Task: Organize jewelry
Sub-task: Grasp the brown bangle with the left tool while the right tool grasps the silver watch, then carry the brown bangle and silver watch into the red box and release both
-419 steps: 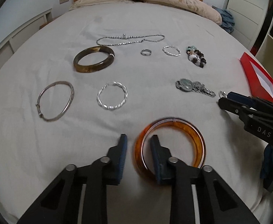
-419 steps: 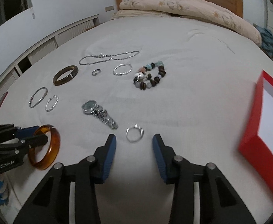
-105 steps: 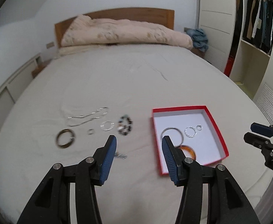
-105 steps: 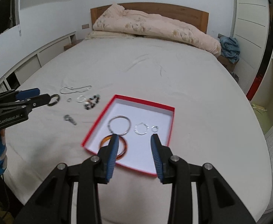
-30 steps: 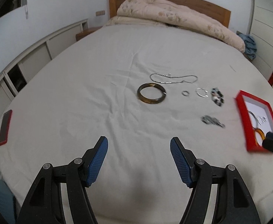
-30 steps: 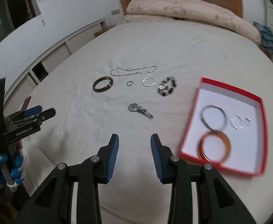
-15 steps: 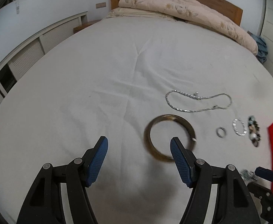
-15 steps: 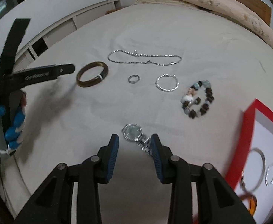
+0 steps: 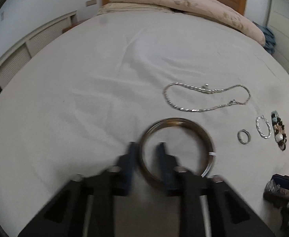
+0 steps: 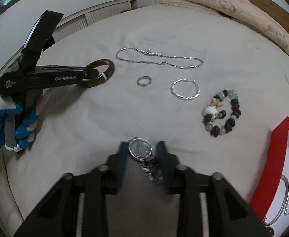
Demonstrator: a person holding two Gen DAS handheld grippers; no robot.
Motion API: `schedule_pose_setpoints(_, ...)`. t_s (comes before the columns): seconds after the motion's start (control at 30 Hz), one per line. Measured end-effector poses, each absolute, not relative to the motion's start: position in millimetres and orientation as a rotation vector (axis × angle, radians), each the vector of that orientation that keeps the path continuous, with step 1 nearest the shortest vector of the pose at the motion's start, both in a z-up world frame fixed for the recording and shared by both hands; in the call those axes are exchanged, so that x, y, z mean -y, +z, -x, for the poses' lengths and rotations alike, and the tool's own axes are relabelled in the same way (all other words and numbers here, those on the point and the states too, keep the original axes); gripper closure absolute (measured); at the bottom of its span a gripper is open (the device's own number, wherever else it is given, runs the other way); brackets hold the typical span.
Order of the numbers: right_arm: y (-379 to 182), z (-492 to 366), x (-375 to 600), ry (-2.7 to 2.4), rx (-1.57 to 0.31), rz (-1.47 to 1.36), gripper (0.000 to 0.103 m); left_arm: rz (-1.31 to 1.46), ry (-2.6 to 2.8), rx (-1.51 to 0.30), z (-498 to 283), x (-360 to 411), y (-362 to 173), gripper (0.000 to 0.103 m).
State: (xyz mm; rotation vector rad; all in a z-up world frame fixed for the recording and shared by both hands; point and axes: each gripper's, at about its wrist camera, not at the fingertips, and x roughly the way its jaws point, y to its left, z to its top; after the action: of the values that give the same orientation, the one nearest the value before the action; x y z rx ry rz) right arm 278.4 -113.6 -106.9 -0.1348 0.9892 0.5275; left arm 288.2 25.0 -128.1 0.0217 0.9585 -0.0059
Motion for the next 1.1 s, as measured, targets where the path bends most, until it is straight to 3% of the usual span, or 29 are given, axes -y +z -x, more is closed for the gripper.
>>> schedule_pose_setpoints(0.33,-85.2,-267.3,135.2,0.521,-0.935,0.0,0.082,-0.041,0.006,-0.935,-270.4,-14.6,-109.1,0.094)
schedule_pose_setpoints(0.6,-36.3,-241.5,164.7,0.48,-0.837,-0.077,0.082,-0.061,-0.031,-0.896,-251.8,12.6,-72.2,0.094)
schedule_pose_setpoints(0.87,0.0,-209.6,223.8,0.382,-0.778,-0.1,0.082,-0.08,-0.166,-0.873,-233.0,88.0,-39.8,0.094)
schedule_pose_setpoints(1.1,-0.1,-188.7,299.6,0.247,-0.806,-0.082,0.082,-0.125,-0.305,-0.877,-220.7,179.5,-37.1,0.094)
